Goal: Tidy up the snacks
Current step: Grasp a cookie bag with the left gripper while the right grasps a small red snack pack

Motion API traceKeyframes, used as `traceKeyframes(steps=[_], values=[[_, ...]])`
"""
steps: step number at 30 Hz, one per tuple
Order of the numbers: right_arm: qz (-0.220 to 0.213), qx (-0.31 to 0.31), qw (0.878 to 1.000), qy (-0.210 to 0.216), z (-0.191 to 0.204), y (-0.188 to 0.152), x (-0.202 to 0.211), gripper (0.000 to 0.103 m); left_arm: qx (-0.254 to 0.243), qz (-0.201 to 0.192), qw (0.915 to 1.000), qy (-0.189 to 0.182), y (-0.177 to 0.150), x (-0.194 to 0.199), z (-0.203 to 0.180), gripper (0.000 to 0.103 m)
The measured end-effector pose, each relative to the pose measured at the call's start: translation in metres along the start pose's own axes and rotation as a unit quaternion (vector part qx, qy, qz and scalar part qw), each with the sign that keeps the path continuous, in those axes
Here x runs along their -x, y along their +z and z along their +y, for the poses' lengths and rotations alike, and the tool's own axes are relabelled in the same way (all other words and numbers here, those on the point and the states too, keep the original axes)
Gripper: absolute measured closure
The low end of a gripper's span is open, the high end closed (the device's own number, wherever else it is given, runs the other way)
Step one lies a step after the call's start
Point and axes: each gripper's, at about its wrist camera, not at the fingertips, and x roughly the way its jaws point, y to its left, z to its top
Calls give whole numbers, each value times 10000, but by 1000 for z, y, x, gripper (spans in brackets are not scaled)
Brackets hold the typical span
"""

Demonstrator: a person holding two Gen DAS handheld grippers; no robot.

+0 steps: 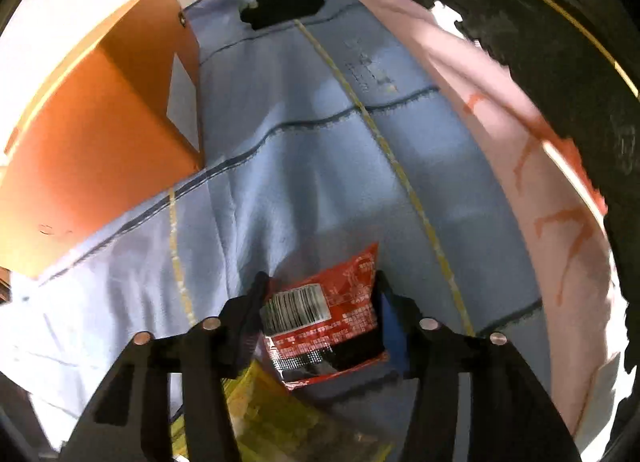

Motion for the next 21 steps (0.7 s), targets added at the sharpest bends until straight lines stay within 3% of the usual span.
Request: traceKeyframes(steps=[3, 6, 9, 13, 17, 19, 21], values=[[-150, 45, 9999, 6, -6, -2, 19, 53, 277, 213, 9989, -316, 13, 16, 13, 38], [-361, -73, 9989, 300, -9, -9, 48, 53, 742, 2, 9966, -355, 22, 42, 32, 38], [-760, 170, 9967, 245, 2, -3, 91, 53, 1067, -444, 9931, -172, 26, 82, 61, 37], [-1213, 498, 9892, 649, 28, 17, 142, 53, 1578, -952, 9825, 283, 46, 130, 117, 37], [-1797, 1003, 9751, 830, 73, 42, 188, 53, 1703, -1155, 9700, 1295, 81, 157, 174, 37], [-1643, 951, 9717, 1408, 92, 59, 194, 53, 1948, -1169, 9588, 1706, 99, 165, 200, 37], [-1630, 1007, 9695, 1525, 113, 72, 193, 53, 2203, -1167, 9529, 1728, 112, 166, 224, 37]])
